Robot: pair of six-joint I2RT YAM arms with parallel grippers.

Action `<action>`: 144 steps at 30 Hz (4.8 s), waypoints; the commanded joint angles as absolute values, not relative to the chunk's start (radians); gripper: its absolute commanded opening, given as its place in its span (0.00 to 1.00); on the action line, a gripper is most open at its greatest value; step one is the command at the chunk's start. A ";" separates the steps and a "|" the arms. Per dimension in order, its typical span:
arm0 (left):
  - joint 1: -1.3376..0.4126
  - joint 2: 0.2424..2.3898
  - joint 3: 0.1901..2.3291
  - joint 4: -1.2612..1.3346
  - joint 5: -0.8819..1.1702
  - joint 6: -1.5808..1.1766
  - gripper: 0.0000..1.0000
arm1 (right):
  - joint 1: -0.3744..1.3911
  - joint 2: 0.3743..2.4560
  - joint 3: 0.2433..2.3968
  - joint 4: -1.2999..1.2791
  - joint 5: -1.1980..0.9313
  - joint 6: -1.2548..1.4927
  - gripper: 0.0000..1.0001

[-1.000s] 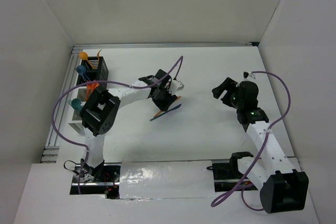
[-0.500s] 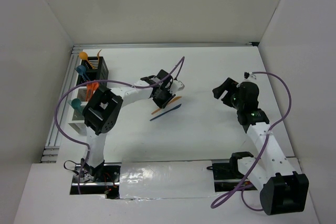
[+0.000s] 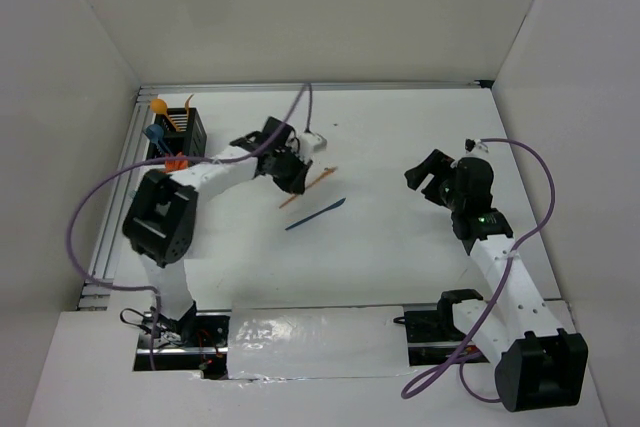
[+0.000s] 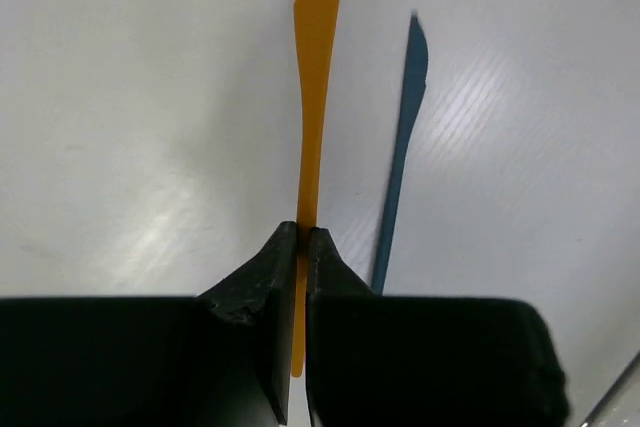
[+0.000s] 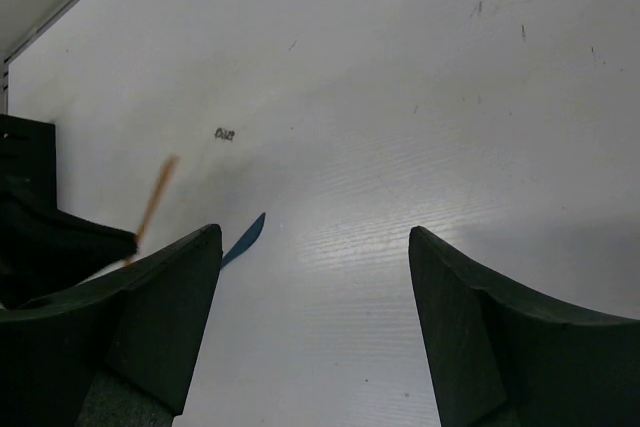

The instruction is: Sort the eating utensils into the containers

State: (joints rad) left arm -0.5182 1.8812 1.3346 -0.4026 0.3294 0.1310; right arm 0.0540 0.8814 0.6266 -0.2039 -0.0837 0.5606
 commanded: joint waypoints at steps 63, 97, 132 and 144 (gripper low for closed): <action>0.472 2.031 1.352 0.936 1.218 -0.097 0.29 | 0.041 1.131 0.655 0.178 -0.012 0.471 0.81; -0.642 1.566 1.450 -0.626 0.394 0.269 0.55 | 0.034 0.861 0.627 -0.178 -0.063 0.505 0.88; -0.701 2.049 1.480 -0.661 0.137 0.219 0.50 | 0.032 0.681 0.548 -0.267 -0.006 0.509 0.88; -0.698 2.115 1.468 -0.719 0.140 0.213 0.35 | 0.034 0.680 0.537 -0.258 0.003 0.517 0.87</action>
State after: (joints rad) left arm -0.6979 2.0449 1.4841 -0.6537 0.1497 0.2077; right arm 0.0387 0.6922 0.5472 -0.2588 -0.0132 0.5259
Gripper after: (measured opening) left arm 0.367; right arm 0.877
